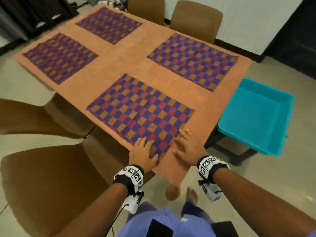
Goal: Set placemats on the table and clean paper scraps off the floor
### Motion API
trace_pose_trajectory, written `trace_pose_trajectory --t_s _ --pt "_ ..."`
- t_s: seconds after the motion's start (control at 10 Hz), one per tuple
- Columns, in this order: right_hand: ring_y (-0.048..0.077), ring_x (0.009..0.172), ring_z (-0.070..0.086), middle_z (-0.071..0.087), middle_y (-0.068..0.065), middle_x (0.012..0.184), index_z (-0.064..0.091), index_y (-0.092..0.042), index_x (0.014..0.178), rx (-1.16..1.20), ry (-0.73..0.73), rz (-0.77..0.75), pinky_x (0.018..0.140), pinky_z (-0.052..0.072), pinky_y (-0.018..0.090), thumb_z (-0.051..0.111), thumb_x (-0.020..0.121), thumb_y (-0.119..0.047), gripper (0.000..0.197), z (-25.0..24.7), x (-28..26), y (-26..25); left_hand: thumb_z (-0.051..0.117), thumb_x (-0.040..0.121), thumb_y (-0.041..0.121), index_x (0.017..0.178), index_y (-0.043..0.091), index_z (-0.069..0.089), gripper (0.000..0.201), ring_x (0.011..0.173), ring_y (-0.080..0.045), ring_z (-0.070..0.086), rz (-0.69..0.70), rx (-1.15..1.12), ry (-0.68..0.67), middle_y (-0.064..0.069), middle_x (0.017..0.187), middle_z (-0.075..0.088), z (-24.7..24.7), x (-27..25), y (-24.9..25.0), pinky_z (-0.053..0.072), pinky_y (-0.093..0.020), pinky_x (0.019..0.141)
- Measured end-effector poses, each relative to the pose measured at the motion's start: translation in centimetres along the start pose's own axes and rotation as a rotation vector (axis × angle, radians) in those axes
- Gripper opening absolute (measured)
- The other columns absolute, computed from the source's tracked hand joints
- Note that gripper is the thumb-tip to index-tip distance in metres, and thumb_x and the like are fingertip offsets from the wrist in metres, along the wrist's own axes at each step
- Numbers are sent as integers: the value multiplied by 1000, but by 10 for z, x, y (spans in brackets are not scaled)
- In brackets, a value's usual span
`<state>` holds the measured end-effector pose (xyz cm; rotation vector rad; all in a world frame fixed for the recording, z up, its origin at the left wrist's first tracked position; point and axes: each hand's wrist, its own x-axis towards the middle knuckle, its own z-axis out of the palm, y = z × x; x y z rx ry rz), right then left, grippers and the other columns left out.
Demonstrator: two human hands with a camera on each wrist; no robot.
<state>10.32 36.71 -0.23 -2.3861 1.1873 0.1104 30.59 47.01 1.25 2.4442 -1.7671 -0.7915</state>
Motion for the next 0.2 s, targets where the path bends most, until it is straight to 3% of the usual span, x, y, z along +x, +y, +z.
trace_pose_trajectory --t_s 0.1,0.2 --pt "31 138 39 44 6 149 60 -24 119 -51 -10 -64 108 37 49 54 80 -48 47 -2 15 11 58 82 47 130 28 50 52 132 -29 38 -58 67 -36 -5 146 38 7 3 4 43 -45 100" --pt "26 109 56 60 -2 120 60 -26 98 -60 44 -107 84 48 44 52 74 -44 31 -8 27 17 54 85 41 116 27 58 35 115 -27 49 -67 24 25 0 122 51 2 11 9 48 -41 88"
